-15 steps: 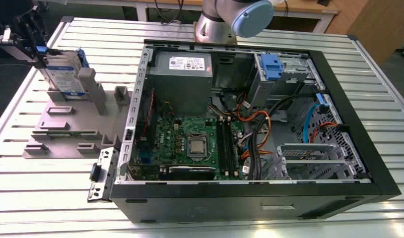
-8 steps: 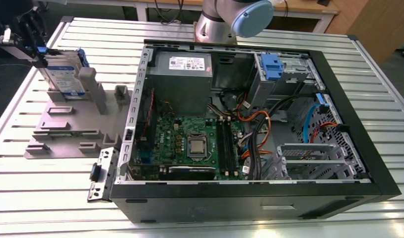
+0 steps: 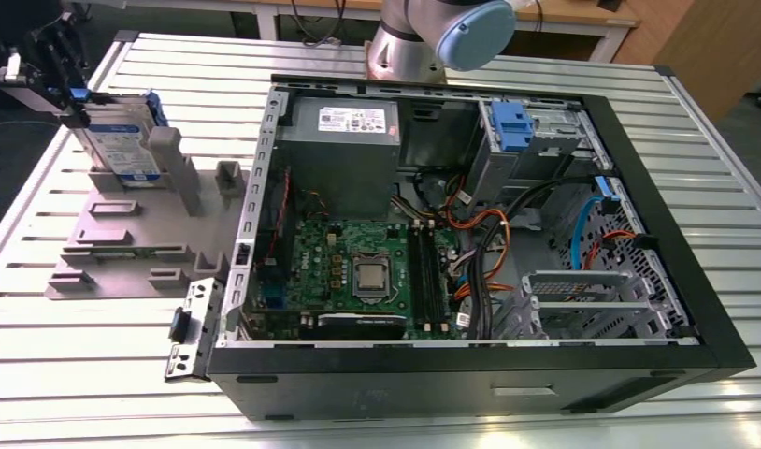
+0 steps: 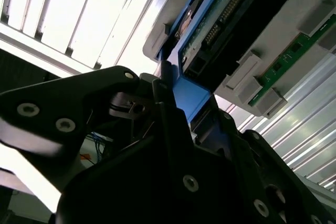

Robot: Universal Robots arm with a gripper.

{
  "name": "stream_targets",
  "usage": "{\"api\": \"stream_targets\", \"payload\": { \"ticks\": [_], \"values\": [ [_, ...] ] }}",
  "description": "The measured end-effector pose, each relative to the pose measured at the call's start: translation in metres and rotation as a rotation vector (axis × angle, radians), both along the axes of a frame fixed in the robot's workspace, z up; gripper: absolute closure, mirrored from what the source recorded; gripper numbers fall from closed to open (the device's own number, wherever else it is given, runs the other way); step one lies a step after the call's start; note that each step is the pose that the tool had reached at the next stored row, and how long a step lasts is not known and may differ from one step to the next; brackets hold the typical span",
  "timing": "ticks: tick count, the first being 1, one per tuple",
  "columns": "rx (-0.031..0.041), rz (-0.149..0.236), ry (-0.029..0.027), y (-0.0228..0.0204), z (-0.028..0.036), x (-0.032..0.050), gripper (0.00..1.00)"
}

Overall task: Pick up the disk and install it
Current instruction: 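Pick up the disk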

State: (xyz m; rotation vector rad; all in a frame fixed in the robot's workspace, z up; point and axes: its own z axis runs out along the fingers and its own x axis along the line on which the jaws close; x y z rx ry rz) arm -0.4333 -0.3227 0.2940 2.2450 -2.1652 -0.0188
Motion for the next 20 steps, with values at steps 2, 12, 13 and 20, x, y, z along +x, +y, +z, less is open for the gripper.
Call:
{"api": "stream_targets", "payload": {
  "ticks": [2, 12, 13, 20],
  "values": [
    [-0.0001, -0.019, 0.0001, 0.0000, 0.0000, 0.0000, 0.63],
    [-0.0008, -0.057, 0.0001, 0.0000, -0.0002, 0.0000, 0.63],
    [-0.0008, -0.057, 0.0001, 0.0000, -0.0003, 0.0000, 0.63],
    [-0.0008, -0.061, 0.0000, 0.0000, -0.0003, 0.0000, 0.63]
  ]
}}
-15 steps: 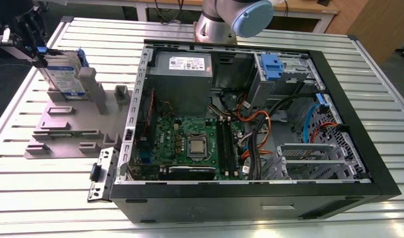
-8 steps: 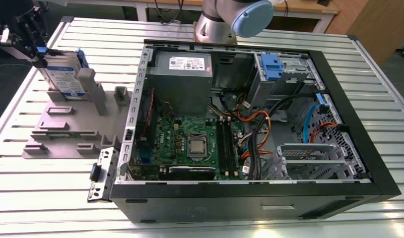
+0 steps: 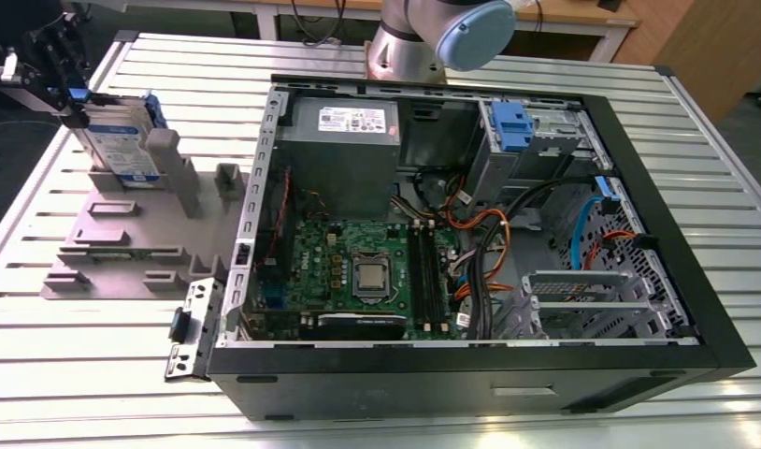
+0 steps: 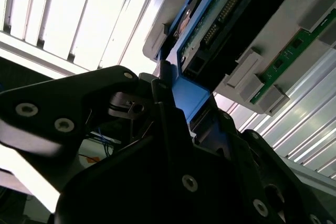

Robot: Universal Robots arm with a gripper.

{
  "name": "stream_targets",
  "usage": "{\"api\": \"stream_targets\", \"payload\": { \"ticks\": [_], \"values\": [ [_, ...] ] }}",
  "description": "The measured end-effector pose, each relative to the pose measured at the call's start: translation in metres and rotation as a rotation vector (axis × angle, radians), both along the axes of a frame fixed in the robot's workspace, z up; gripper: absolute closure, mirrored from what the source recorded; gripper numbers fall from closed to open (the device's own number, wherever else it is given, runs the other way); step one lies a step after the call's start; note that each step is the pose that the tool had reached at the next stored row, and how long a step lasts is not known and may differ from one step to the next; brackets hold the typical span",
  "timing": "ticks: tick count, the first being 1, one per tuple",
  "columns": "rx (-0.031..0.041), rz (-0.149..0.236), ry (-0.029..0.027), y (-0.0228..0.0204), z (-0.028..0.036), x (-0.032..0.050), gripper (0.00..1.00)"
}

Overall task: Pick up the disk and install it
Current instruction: 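Pick up the disk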

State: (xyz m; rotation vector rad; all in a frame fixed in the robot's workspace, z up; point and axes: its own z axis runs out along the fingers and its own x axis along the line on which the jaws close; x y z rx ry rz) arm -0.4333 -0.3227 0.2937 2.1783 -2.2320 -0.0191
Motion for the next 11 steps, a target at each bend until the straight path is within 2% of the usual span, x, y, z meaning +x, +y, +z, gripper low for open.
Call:
{"api": "stream_targets", "payload": {
  "ticks": [11],
  "values": [
    [0.0000, -0.005, -0.0001, 0.0000, 0.0000, 0.0000, 0.63]
  ]
}}
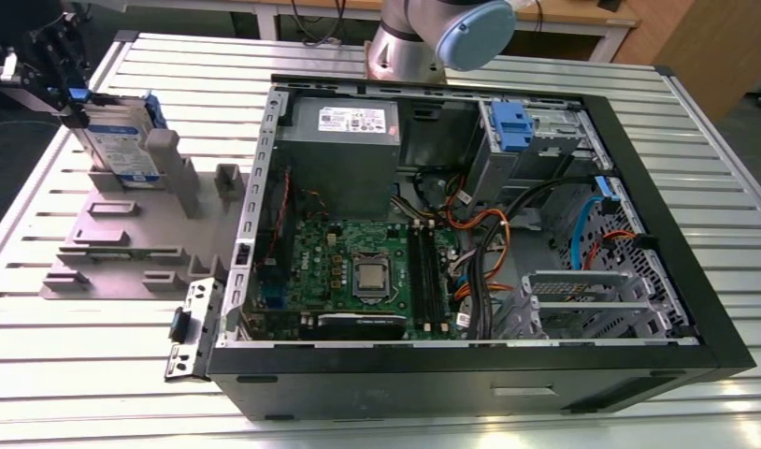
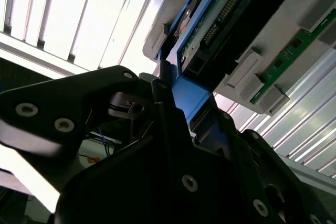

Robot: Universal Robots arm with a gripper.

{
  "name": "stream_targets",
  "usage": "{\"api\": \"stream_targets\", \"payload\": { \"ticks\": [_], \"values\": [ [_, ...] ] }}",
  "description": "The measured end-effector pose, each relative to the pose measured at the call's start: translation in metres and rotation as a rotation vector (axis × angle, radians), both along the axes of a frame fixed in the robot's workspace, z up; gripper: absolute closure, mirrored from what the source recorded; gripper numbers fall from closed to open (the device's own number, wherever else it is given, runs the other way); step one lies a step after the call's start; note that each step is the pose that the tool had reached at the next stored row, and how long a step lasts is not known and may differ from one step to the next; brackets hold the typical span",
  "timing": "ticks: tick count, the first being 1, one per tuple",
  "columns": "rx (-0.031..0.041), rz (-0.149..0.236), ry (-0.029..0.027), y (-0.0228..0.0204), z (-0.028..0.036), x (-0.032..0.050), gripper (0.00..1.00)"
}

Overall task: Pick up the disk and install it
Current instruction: 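Pick up the disk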

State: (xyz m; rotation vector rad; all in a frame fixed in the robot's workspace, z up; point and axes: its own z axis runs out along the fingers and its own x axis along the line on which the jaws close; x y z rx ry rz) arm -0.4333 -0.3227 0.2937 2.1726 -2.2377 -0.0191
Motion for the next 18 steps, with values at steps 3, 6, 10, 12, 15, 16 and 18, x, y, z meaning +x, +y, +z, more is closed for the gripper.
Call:
{"api": "stream_targets", "payload": {
  "ticks": [3, 6, 10, 12, 15, 16, 18],
  "values": [
    [0.0001, 0.000, -0.0002, 0.0000, 0.0012, 0.0000, 0.63],
    [0.0001, 0.000, -0.0002, 0.0000, 0.0026, 0.0000, 0.63],
    [0.0000, 0.000, -0.0001, 0.0000, 0.0032, 0.0000, 0.63],
    [-0.0001, 0.000, 0.0002, 0.0000, 0.0038, 0.0000, 0.63],
    [0.0000, 0.000, 0.0000, 0.0000, 0.0037, 0.0000, 0.63],
    [0.0000, 0.000, 0.0000, 0.0000, 0.0037, 0.0000, 0.63],
    [-0.0001, 0.000, 0.0001, 0.0000, 0.0039, 0.0000, 0.62]
  ]
}}
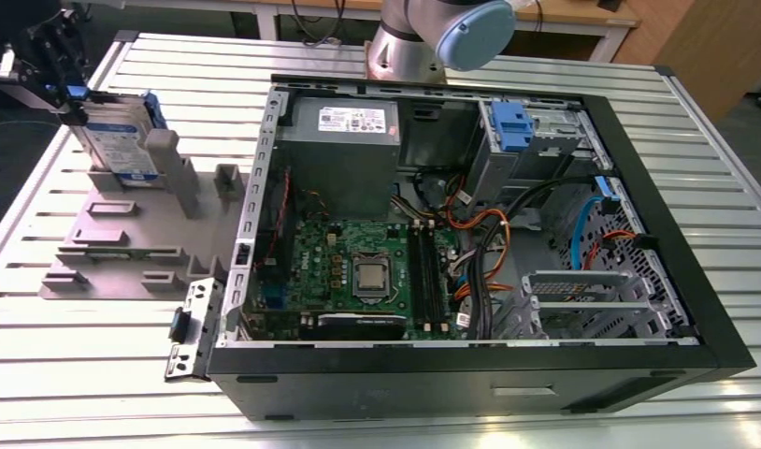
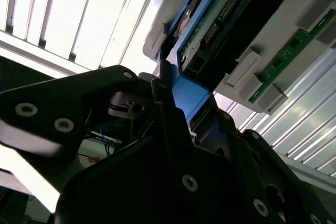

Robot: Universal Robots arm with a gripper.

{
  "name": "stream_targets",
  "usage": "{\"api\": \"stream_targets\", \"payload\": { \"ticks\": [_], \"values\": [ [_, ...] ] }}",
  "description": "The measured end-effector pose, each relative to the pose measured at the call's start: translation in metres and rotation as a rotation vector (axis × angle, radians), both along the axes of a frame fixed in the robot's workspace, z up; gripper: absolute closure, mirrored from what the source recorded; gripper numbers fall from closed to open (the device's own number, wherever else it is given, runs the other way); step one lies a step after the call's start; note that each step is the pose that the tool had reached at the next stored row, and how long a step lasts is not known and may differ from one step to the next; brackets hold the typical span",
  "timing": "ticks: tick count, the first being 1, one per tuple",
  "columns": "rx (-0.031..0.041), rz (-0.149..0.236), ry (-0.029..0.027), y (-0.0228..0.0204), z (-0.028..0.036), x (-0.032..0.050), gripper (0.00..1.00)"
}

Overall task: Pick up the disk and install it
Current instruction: 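Pick up the disk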

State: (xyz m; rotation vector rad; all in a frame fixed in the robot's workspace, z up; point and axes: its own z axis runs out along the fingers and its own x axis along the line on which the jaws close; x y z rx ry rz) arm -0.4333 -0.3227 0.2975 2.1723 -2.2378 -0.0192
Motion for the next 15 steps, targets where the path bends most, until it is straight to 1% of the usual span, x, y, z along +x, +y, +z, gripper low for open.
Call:
{"api": "stream_targets", "payload": {
  "ticks": [2, 3, 11, 12, 13, 15],
  "values": [
    [0.0000, 0.000, -0.0001, 0.0000, 0.0000, 0.0000, 0.62],
    [0.0000, 0.000, 0.0000, 0.0000, 0.0000, 0.0000, 0.56],
    [0.0001, 0.000, -0.0001, 0.0000, 0.0001, 0.0000, 0.56],
    [0.0000, 0.000, -0.0001, 0.0000, 0.0002, 0.0000, 0.57],
    [0.0001, 0.000, -0.0001, 0.0000, 0.0002, 0.0000, 0.64],
    [0.0001, 0.000, -0.0001, 0.0000, 0.0002, 0.0000, 0.64]
  ]
}}
